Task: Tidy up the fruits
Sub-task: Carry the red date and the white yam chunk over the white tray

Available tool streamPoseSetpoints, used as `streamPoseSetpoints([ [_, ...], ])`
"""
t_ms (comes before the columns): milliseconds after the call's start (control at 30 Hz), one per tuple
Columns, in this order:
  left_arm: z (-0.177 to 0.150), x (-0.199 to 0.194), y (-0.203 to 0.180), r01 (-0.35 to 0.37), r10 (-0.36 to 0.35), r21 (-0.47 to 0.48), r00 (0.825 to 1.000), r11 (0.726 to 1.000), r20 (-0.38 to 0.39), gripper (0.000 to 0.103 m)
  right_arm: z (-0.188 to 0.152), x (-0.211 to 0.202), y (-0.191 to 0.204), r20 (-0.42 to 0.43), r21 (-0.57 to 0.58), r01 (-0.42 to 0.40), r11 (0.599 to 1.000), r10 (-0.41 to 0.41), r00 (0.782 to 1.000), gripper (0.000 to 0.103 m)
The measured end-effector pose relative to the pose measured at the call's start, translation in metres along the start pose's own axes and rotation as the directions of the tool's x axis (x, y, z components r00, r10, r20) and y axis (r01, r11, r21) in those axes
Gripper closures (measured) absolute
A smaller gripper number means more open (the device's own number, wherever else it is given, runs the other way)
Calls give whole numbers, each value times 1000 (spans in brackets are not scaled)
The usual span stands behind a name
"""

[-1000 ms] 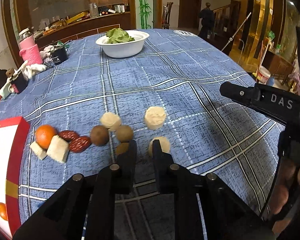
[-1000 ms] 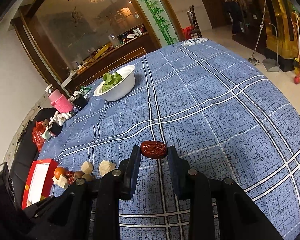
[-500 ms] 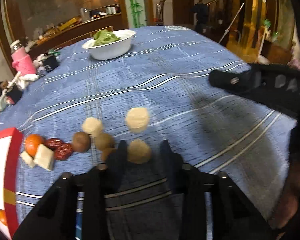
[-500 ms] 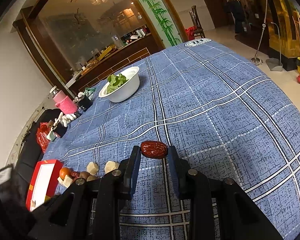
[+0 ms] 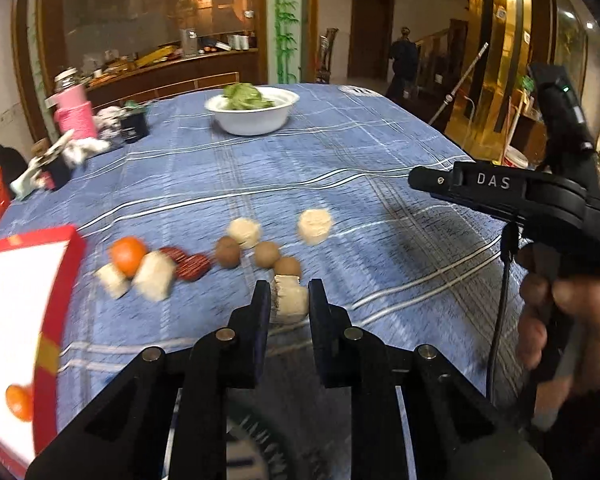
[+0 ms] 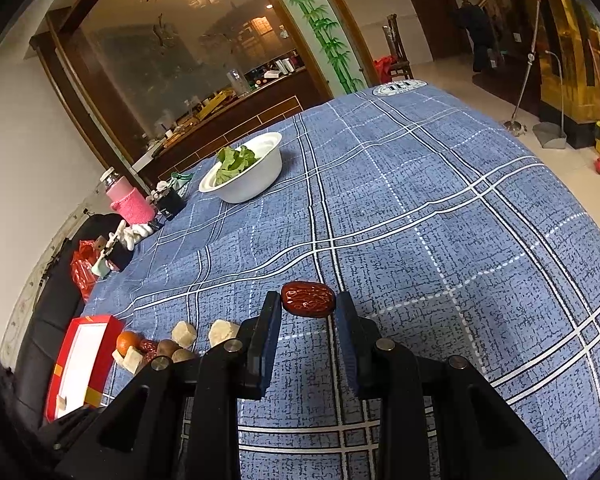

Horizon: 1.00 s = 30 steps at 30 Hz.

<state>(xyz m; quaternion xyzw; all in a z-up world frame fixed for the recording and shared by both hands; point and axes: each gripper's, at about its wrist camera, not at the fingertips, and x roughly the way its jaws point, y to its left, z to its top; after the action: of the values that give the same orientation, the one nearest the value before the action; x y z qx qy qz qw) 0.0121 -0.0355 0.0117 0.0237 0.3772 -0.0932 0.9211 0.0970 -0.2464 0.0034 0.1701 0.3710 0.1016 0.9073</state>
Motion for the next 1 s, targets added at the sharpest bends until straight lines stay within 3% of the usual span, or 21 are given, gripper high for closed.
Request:
streamPoseSetpoints([
  [267, -19, -20, 43, -53, 54, -100, 999, 994, 1, 87, -6, -2, 22, -9, -85, 9, 996, -10, 1000, 74],
  [667, -31, -43, 69, -53, 61, -175, 997, 983, 39, 87, -49, -41, 73, -6, -219, 1, 976, -3, 1000, 74],
  [1000, -38, -67, 105, -69, 90, -254, 993, 965, 74, 86, -77, -35, 120, -61, -322, -7, 947, -13, 998, 74],
])
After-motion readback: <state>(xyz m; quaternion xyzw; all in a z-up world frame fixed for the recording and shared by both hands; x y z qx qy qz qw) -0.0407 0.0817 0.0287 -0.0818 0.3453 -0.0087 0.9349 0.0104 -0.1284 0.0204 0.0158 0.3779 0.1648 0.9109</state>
